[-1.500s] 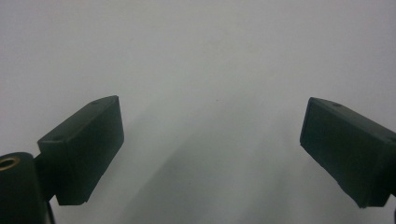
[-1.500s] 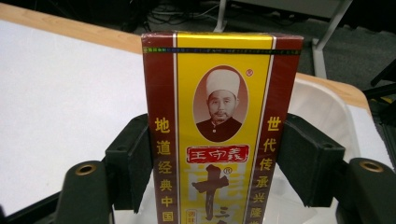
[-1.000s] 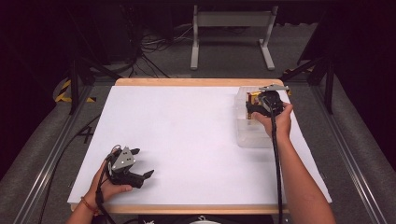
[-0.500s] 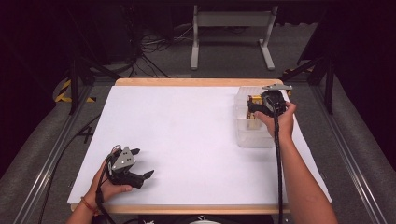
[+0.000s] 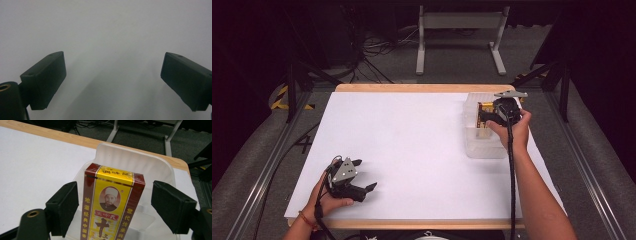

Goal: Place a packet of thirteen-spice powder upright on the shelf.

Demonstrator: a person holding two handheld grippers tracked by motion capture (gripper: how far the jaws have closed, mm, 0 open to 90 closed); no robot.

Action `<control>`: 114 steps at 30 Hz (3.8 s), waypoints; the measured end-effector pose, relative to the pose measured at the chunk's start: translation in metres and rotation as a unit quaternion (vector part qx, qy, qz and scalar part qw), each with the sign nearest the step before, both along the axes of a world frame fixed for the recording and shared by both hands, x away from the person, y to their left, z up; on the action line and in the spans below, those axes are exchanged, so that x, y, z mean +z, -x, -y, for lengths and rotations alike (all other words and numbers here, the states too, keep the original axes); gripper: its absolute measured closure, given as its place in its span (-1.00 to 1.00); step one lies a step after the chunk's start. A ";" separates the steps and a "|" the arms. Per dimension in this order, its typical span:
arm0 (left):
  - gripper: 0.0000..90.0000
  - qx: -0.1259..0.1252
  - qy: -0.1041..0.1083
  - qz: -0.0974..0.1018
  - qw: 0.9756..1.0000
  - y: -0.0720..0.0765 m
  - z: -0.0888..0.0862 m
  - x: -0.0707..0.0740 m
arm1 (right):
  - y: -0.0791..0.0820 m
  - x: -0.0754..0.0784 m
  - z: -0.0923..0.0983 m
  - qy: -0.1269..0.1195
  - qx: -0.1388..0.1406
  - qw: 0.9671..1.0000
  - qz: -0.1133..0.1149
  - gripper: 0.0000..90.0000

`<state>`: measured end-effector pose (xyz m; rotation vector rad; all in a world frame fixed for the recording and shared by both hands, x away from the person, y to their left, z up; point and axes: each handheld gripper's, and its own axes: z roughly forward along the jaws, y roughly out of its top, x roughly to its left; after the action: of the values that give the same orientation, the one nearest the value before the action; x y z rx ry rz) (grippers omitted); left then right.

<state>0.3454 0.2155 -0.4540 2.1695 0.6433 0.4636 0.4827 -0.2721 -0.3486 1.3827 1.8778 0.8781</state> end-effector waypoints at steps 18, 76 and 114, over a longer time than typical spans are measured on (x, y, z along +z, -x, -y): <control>-0.85 0.005 0.005 0.003 1.000 0.000 -0.002 0.002 | 0.027 0.014 0.004 0.034 0.048 0.998 0.029 -0.51; -0.85 0.004 0.003 0.001 1.000 0.000 0.000 0.002 | 0.122 0.004 0.015 0.091 0.171 0.979 0.062 -0.59; -0.85 0.009 0.005 0.006 1.000 0.002 -0.003 0.004 | 0.165 -0.041 0.068 0.144 0.158 0.976 0.051 -0.72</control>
<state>0.3439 0.2181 -0.4504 2.1509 0.6587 0.4812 0.3176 -0.3398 -0.3901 0.8649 2.0812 0.7703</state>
